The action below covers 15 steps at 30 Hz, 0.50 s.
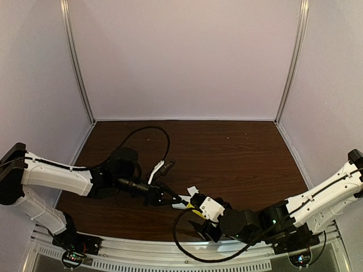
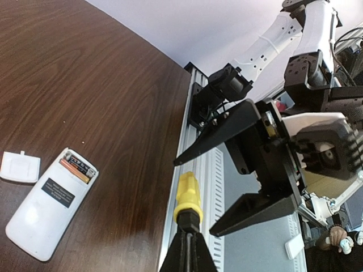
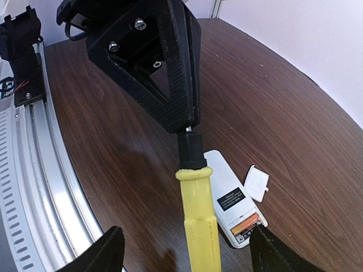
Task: Unload the batteries from the remote control
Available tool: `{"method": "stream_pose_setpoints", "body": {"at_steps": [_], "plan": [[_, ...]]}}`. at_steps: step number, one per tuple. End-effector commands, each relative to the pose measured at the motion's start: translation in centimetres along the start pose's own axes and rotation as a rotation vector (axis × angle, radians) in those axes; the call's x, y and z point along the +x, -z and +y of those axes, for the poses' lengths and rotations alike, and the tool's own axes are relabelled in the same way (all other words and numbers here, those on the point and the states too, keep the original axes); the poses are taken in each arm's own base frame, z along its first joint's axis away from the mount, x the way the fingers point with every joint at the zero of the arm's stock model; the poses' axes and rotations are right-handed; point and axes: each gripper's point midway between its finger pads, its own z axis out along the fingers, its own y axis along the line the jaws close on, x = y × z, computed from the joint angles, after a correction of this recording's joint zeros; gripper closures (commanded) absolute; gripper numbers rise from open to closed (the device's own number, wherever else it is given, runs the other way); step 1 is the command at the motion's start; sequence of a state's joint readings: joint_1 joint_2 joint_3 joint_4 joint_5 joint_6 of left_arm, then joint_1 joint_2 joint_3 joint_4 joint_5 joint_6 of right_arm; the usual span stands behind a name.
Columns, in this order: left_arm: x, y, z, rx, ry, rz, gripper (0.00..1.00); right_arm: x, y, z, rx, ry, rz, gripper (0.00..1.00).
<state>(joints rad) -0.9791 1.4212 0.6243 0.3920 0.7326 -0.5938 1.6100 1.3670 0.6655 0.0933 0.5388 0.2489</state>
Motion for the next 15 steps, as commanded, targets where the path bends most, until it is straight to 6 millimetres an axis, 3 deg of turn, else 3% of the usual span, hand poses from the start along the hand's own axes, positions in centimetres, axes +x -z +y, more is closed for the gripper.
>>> {"method": "stream_pose_setpoints", "body": {"at_steps": [1, 5, 15], "plan": [[-1.7, 0.9, -0.8, -0.021, -0.060, -0.076, 1.00, -1.8, 1.0, -1.0, 0.026, -0.078, -0.071, 0.16], [-2.2, 1.4, -0.9, -0.038, -0.075, -0.105, 1.00, -3.0, 2.0, -1.8, 0.013, -0.168, -0.139, 0.01], [-3.1, 2.9, -1.9, -0.050, -0.106, -0.173, 1.00, -7.1, 4.1, -2.8, -0.243, -0.483, -0.328, 0.00]]}}
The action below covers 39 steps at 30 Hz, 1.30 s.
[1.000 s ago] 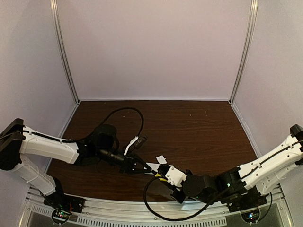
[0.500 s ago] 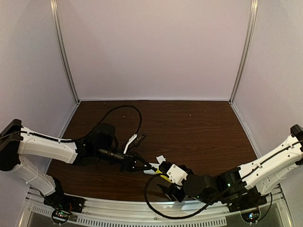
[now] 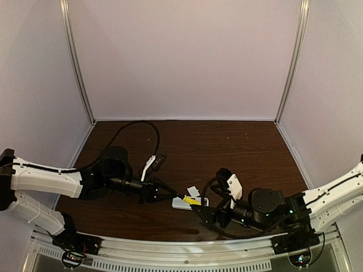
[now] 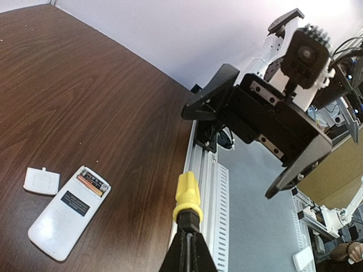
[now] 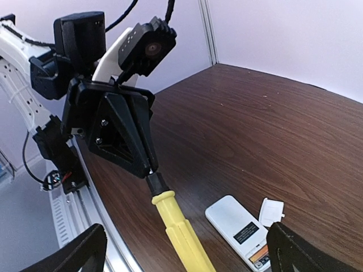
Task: Unload the batteries from the remote control
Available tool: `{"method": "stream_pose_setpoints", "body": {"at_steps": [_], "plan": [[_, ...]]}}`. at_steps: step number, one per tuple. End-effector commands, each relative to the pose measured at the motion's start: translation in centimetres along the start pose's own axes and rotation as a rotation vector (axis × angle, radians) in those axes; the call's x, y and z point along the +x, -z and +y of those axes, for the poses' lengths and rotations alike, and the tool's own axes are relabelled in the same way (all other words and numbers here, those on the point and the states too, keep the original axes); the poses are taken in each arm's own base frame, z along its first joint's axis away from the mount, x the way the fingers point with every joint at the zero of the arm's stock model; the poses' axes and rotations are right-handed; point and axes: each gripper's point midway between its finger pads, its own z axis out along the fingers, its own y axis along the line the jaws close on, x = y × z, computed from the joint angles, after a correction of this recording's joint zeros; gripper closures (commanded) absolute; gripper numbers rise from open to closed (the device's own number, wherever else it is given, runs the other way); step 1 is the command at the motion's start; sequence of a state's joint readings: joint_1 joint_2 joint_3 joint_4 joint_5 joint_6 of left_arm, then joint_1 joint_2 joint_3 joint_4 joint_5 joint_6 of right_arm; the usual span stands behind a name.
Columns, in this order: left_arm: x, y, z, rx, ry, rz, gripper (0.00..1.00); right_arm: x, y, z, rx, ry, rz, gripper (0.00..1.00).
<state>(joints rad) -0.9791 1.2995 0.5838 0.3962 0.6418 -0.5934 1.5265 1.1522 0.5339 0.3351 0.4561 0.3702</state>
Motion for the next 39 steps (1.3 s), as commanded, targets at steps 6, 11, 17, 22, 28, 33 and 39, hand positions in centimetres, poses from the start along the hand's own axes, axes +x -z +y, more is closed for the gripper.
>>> {"method": "stream_pose_setpoints", "body": {"at_steps": [6, 11, 17, 22, 28, 33, 39], "plan": [[-2.2, 1.9, -1.8, 0.022, -0.056, -0.128, 1.00, -3.4, 1.3, 1.6, -0.284, -0.272, -0.148, 0.00], [-2.6, 2.8, -2.9, 0.054, -0.052, -0.162, 1.00, -3.8, 1.7, 2.7, -0.394, -0.293, -0.187, 0.00], [-3.3, 4.3, -4.7, 0.095, -0.077, -0.216, 1.00, -4.2, 1.7, 4.0, -0.491, -0.326, -0.216, 0.03], [-3.5, 5.0, -5.3, 0.109, -0.084, -0.245, 1.00, -4.6, 1.6, 5.5, -0.582, -0.349, -0.237, 0.10], [-3.6, 5.4, -5.8, 0.126, -0.097, -0.267, 1.00, -5.4, 0.9, 6.7, -0.634, -0.369, -0.258, 0.23], [-3.6, 5.5, -5.8, 0.124, -0.101, -0.270, 1.00, -6.3, 0.7, 7.0, -0.647, -0.385, -0.283, 0.30], [-3.6, 5.3, -5.5, 0.118, -0.101, -0.270, 1.00, -7.0, 0.2, 6.6, -0.628, -0.417, -0.296, 0.38]]}}
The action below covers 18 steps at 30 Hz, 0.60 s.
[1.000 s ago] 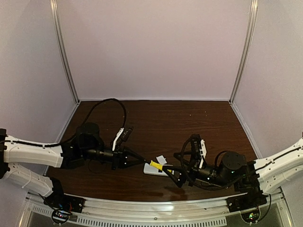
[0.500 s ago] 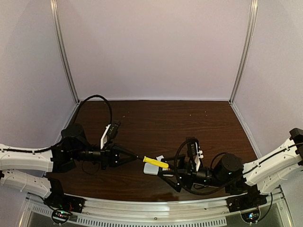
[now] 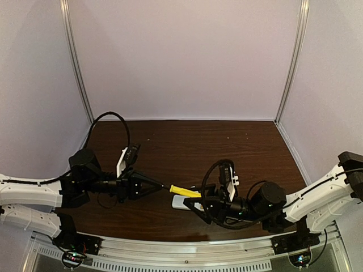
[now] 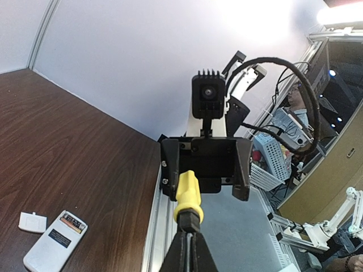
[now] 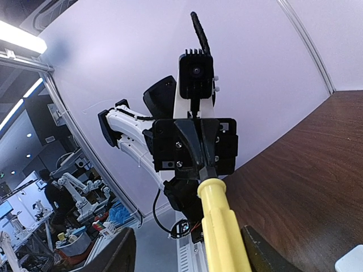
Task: Unload the batteries from the remote control
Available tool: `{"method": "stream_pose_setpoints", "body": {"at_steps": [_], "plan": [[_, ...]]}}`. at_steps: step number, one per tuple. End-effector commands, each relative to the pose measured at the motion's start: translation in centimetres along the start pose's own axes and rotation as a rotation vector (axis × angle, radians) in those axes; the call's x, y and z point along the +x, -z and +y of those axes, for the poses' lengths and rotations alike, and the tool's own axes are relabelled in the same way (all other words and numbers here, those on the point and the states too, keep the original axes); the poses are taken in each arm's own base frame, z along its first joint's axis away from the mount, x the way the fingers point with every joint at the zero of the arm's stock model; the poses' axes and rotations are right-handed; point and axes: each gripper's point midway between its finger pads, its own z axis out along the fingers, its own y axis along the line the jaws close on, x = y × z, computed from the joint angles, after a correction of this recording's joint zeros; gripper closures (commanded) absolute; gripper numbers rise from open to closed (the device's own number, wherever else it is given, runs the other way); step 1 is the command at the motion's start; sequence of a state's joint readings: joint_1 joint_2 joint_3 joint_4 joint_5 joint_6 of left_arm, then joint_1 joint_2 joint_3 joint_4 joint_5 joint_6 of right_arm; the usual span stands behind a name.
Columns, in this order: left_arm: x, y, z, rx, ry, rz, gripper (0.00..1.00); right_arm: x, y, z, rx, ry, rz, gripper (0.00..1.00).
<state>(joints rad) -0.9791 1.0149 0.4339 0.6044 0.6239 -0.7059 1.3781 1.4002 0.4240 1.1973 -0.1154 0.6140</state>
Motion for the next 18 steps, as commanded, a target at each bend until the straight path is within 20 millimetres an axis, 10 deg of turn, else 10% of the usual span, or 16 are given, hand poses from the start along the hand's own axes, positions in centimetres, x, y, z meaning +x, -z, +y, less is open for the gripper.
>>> {"method": "stream_pose_setpoints", "body": {"at_steps": [1, 18], "plan": [[-0.2, 0.0, 0.2, -0.002, -0.012, -0.020, 1.00, -1.9, -0.8, 1.1, -0.040, -0.024, -0.061, 0.39], [0.3, -0.5, 1.3, -0.034, -0.011, -0.003, 1.00, -1.9, -1.4, 0.0, -0.002, -0.046, -0.061, 0.64]]}}
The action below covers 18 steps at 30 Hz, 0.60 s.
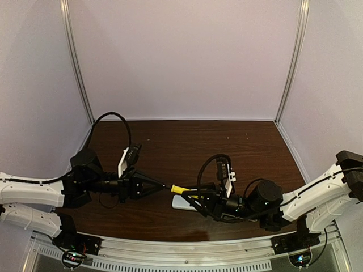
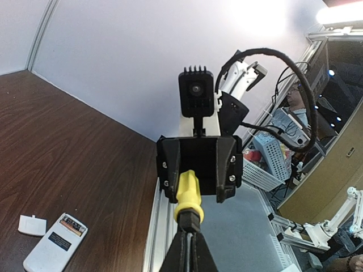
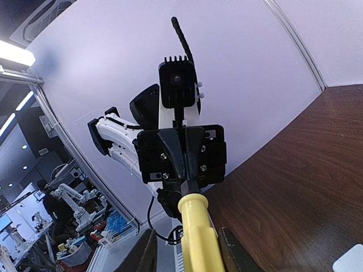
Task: Unload the batteries from the remote control
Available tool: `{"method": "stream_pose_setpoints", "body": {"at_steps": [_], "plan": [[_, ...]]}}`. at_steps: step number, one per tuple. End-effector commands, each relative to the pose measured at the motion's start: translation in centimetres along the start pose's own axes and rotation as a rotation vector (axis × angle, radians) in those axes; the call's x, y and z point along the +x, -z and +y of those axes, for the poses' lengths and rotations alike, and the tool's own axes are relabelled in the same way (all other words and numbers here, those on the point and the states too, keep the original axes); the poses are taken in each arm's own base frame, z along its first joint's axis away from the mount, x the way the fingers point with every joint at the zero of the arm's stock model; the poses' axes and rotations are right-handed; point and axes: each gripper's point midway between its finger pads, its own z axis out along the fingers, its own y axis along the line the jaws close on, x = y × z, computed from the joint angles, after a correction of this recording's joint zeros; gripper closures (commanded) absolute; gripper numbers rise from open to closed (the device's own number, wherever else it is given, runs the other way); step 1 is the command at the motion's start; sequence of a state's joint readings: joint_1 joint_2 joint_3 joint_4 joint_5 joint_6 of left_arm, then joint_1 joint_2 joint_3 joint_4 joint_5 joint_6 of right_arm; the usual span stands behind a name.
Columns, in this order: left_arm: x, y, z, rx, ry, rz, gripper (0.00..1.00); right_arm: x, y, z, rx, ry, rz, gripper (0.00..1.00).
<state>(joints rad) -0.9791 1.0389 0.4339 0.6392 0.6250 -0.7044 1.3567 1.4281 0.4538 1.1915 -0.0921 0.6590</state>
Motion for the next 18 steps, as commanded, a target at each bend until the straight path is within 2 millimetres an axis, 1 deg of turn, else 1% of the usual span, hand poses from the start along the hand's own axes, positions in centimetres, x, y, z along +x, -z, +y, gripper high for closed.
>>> {"method": "stream_pose_setpoints", "body": {"at_steps": [1, 7, 13, 16, 18], "plan": [[0.4, -0.2, 1.2, -0.042, -0.003, 0.004, 1.00, -1.2, -0.6, 1.1, -0.040, -0.009, -0.036, 0.66], [0.6, -0.4, 1.6, -0.055, -0.004, 0.010, 1.00, -1.3, -0.6, 0.8, -0.031, -0.013, -0.040, 0.73], [0.7, -0.5, 2.0, -0.064, -0.004, 0.014, 1.00, -1.2, -0.7, 0.5, -0.034, -0.027, -0.042, 0.84], [0.8, -0.6, 2.1, -0.069, -0.005, 0.016, 1.00, -1.2, -0.9, 0.5, -0.038, -0.031, -0.042, 0.87], [0.9, -0.6, 2.3, -0.072, -0.005, 0.020, 1.00, -1.1, -0.8, 0.4, -0.036, -0.033, -0.040, 0.92]]}}
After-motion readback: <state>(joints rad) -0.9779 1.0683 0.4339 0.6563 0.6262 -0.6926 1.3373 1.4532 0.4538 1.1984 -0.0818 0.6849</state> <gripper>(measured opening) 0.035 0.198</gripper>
